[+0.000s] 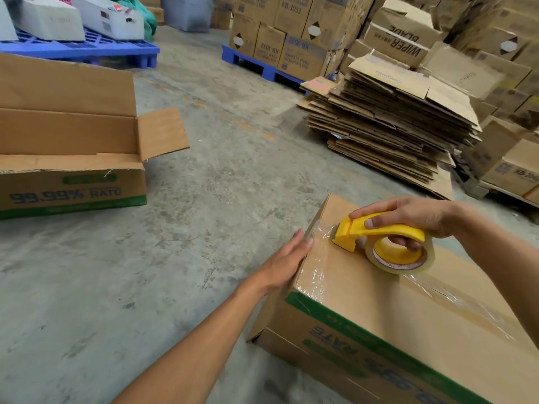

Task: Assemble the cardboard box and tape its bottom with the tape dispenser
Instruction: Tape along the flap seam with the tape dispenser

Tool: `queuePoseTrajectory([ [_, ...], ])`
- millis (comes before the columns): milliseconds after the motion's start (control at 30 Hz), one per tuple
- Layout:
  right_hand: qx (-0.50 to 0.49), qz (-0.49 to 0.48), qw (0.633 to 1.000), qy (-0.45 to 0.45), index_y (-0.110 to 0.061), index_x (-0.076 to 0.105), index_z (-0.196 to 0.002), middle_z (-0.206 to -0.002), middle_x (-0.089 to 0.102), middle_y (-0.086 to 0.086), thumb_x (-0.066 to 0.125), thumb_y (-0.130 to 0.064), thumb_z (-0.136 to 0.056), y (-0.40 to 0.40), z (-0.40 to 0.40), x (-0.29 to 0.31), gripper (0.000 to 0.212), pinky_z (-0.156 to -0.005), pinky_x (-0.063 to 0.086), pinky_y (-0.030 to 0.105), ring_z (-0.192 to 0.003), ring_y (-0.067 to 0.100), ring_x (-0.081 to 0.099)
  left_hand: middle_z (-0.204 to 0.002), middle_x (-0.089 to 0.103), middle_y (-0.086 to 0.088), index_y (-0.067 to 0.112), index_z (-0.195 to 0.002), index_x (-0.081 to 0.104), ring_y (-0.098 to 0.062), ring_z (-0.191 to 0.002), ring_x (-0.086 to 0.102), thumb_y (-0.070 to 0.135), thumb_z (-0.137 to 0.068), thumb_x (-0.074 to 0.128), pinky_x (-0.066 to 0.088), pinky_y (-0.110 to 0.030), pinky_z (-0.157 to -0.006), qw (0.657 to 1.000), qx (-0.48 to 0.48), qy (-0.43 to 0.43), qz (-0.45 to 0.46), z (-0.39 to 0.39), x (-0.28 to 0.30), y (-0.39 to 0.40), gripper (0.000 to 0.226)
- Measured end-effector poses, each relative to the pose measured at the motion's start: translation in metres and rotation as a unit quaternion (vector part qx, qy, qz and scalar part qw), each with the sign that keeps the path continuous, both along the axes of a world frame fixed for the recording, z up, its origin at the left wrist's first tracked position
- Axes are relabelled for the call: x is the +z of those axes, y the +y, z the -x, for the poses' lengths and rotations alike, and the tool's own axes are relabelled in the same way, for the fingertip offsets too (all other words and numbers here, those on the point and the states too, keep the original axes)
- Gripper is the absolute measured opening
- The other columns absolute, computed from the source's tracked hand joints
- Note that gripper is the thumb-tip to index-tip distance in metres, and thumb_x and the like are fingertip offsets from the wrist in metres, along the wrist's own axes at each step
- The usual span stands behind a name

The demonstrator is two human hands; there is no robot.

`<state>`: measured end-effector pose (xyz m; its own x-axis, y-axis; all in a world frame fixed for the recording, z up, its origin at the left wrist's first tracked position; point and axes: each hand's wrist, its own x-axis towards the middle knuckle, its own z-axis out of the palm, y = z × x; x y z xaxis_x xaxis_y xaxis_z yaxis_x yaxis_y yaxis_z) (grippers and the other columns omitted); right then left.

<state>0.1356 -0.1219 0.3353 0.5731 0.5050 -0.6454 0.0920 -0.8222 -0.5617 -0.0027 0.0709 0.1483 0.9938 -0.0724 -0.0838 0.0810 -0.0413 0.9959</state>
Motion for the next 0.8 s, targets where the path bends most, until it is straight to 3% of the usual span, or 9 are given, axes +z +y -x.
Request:
queuePoseTrajectory([
  [100,0.009,-0.008,1.000,0.000,-0.035,0.066,-0.126,-0.073,0.067,0.018,0.076,-0.035,-0.081,0.002,0.002,0.001,0.045,-0.038,0.050,0.023,-0.042,0.018,0.056,-0.163,0.002,0.008,0.025,-0.156,0.005,-0.008,-0.149,0.003,0.045,-0.098,0.047,0.007,-0.035,-0.122,0.992,0.020,-0.054,-0.114,-0.015,0.039,-0.008,0.075],
  [200,0.012,-0.016,1.000,-0.003,-0.031,0.065,-0.128,-0.070,0.065,0.018,0.067,-0.026,-0.089,0.001,0.002,0.001,0.040,-0.037,0.049,0.023,-0.039,0.017,0.054,-0.164,-0.008,-0.002,0.012,-0.156,-0.003,-0.013,-0.150,-0.009,0.027,-0.101,0.041,-0.001,-0.028,-0.118,0.951,-0.013,-0.087,-0.297,-0.025,0.055,-0.021,0.072],
  [367,0.039,-0.016,0.999,0.004,-0.039,0.066,-0.125,-0.114,0.057,0.044,0.076,-0.040,-0.077,-0.004,-0.008,-0.004,0.049,-0.044,0.052,0.025,-0.049,0.020,0.054,-0.163,-0.013,-0.004,0.011,-0.155,-0.005,-0.013,-0.149,-0.014,0.038,-0.102,0.029,-0.005,-0.028,-0.117,0.877,-0.051,-0.080,-0.472,-0.024,0.052,-0.028,0.069],
  [500,0.049,-0.026,0.998,0.003,-0.035,0.063,-0.129,-0.089,0.061,0.027,0.069,-0.034,-0.089,-0.008,-0.011,-0.004,0.041,-0.046,0.053,0.027,-0.048,0.017,0.056,-0.164,-0.012,-0.002,0.015,-0.156,-0.006,-0.014,-0.150,-0.010,0.049,-0.100,0.026,0.002,-0.039,-0.122,0.833,-0.059,-0.063,-0.546,-0.026,0.055,-0.029,0.073],
  [633,0.058,-0.030,0.998,-0.001,-0.033,0.061,-0.131,-0.067,0.063,0.014,0.064,-0.031,-0.094,-0.014,-0.010,-0.007,0.037,-0.047,0.055,0.028,-0.044,0.016,0.058,-0.164,-0.009,0.000,0.018,-0.156,-0.004,-0.016,-0.150,-0.008,0.052,-0.099,0.022,0.000,-0.042,-0.122,0.807,-0.049,-0.058,-0.586,-0.026,0.056,-0.033,0.071],
  [700,0.065,-0.037,0.997,-0.007,-0.033,0.061,-0.131,-0.070,0.063,0.015,0.063,-0.032,-0.094,-0.020,-0.011,-0.007,0.037,-0.049,0.056,0.029,-0.046,0.017,0.058,-0.164,-0.007,0.003,0.021,-0.156,-0.003,-0.016,-0.150,-0.009,0.055,-0.098,0.019,-0.001,-0.044,-0.122,0.799,-0.041,-0.053,-0.598,-0.026,0.055,-0.034,0.071],
  [800,0.073,-0.045,0.996,-0.003,-0.036,0.060,-0.131,-0.089,0.064,0.024,0.065,-0.033,-0.094,-0.040,-0.014,-0.010,0.037,-0.053,0.058,0.032,-0.052,0.019,0.060,-0.164,-0.009,0.007,0.024,-0.156,-0.003,-0.015,-0.150,-0.012,0.059,-0.097,0.016,-0.002,-0.045,-0.121,0.780,-0.043,-0.038,-0.623,-0.027,0.052,-0.035,0.071],
])
